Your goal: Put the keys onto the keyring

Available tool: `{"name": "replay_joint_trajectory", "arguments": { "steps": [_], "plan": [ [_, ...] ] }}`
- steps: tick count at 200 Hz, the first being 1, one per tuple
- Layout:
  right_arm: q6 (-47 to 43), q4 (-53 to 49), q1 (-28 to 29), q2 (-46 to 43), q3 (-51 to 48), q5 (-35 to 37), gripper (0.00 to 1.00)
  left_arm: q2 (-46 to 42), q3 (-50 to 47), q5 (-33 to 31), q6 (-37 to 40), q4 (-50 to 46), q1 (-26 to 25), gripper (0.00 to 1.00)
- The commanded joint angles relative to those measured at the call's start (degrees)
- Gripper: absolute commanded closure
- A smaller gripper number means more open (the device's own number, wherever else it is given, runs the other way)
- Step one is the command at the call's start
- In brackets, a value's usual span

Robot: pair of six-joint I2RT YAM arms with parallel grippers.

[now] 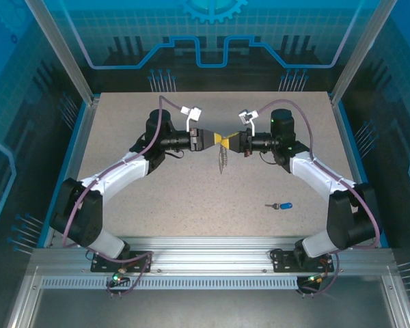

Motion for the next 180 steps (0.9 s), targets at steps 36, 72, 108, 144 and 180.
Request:
{"name": "replay_joint_trajectory", "arguments": {
  "steps": [36,72,108,144,180],
  "plan": [
    [1.98,4.39,-1.01,-1.85,-0.26,-1.68,1.00,1.50,1.10,3.14,-1.46,5.00,-1.19,0.61],
    [1.99,4.30,-0.95,-1.84,-0.37,-2.60,1.00,1.71,0.26,3.64,-3.04,8.38,-1.30,0.74],
    [1.81,3.65,-0.74,-1.47,-0.18,-4.13,1.00,2.12,0.70,4.22,-3.84,9.66,-1.57,0.78],
    [0.42,1.92,-0.22,-1.10,0.69,-5.07,1.00,3.01,1.29,4.21,-4.29,10.91,-1.92,0.73],
    [-0.40,-0.62,-0.12,-1.01,1.14,-4.85,1.00,4.19,2.02,4.61,-4.76,12.02,-2.44,0.86]
  ]
}}
